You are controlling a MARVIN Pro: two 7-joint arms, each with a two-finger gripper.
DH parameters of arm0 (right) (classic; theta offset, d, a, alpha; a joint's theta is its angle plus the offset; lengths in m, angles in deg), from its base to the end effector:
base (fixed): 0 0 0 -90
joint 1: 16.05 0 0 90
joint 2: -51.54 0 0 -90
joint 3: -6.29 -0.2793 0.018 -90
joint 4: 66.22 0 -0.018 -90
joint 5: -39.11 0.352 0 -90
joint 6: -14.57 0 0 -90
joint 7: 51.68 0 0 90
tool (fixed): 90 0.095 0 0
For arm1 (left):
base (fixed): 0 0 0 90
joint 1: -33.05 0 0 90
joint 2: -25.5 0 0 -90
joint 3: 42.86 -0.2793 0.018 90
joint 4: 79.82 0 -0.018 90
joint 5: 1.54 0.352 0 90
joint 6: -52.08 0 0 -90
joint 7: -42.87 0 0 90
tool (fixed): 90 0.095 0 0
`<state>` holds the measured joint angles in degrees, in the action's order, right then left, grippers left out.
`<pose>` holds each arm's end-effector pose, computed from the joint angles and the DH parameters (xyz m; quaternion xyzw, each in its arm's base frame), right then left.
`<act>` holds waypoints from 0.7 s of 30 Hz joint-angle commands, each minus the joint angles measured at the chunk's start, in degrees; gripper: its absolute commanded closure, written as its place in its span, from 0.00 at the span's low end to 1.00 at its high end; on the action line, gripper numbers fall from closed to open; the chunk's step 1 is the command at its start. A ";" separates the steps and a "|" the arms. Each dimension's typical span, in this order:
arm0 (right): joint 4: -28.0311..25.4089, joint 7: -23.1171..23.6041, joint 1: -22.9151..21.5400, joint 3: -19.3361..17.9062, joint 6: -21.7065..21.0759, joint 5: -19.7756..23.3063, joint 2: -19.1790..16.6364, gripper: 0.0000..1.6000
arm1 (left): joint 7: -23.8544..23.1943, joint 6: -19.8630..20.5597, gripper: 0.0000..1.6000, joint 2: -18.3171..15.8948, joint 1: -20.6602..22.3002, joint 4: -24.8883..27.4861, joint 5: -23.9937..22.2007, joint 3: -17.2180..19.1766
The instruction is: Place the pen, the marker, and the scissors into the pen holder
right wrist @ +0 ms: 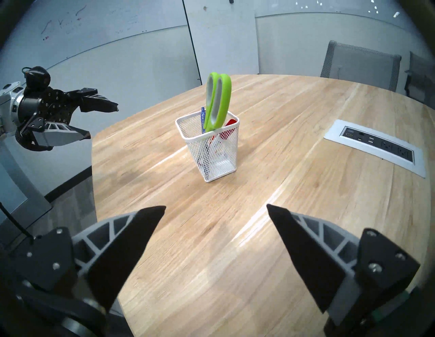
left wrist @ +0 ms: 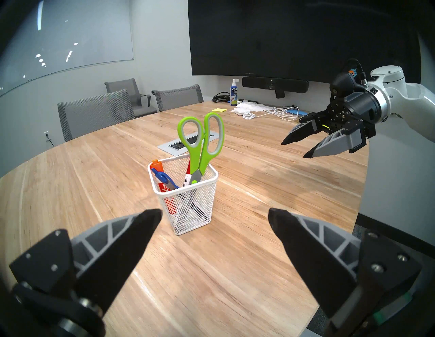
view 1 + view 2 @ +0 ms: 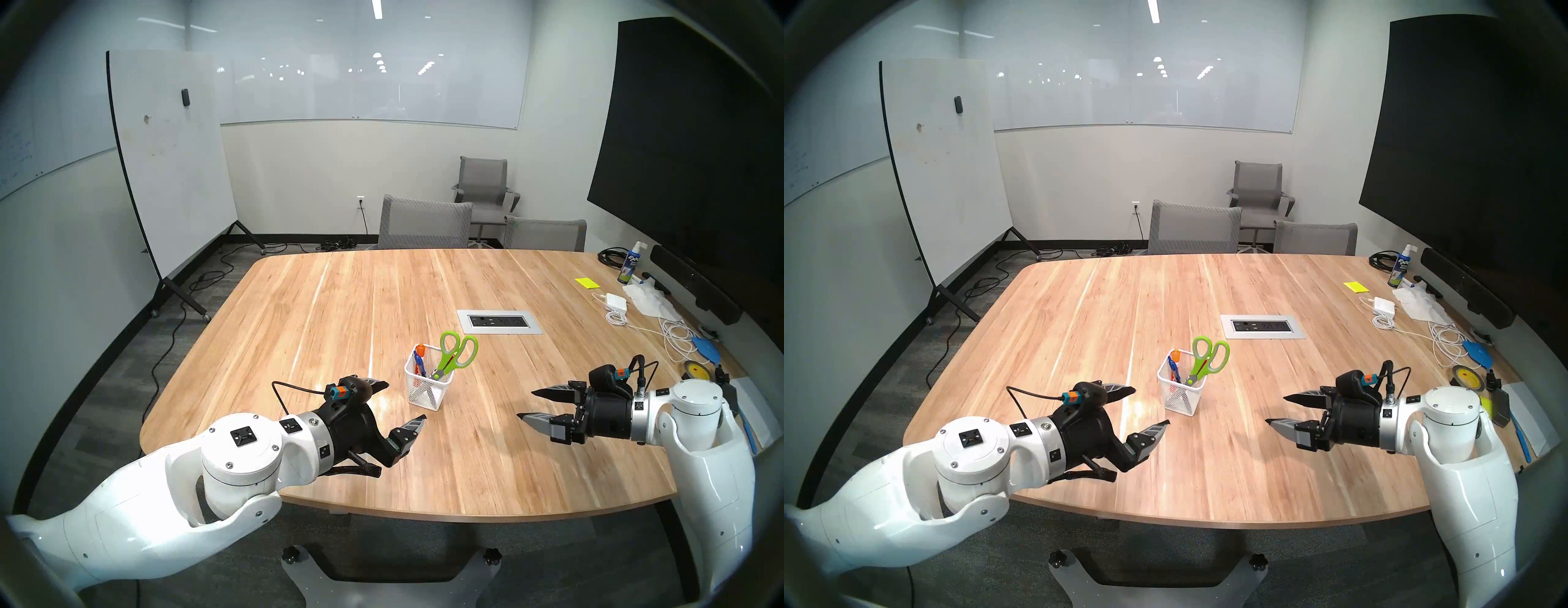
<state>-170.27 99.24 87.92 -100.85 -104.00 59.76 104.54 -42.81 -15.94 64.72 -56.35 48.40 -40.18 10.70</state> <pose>0.3645 -0.1454 -0.2269 -0.7883 -0.3144 -0.4557 0.2684 0.3099 -0.1205 -0.2181 0.7474 -0.3330 0.5330 0.2157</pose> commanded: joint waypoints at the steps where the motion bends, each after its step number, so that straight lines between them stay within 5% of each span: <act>1: -0.72 -1.68 0.00 -0.33 1.88 0.00 2.12 0.00 | -0.05 -0.45 0.00 0.09 0.02 0.93 -0.13 0.26; 21: -0.56 -2.07 -0.08 -0.05 2.25 -0.02 2.24 0.00 | -0.04 -0.46 0.00 0.08 0.02 0.94 -0.14 0.26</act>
<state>-170.22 96.74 88.18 -100.89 -101.99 59.50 106.95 -42.80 -15.95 64.72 -56.35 48.40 -40.18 10.69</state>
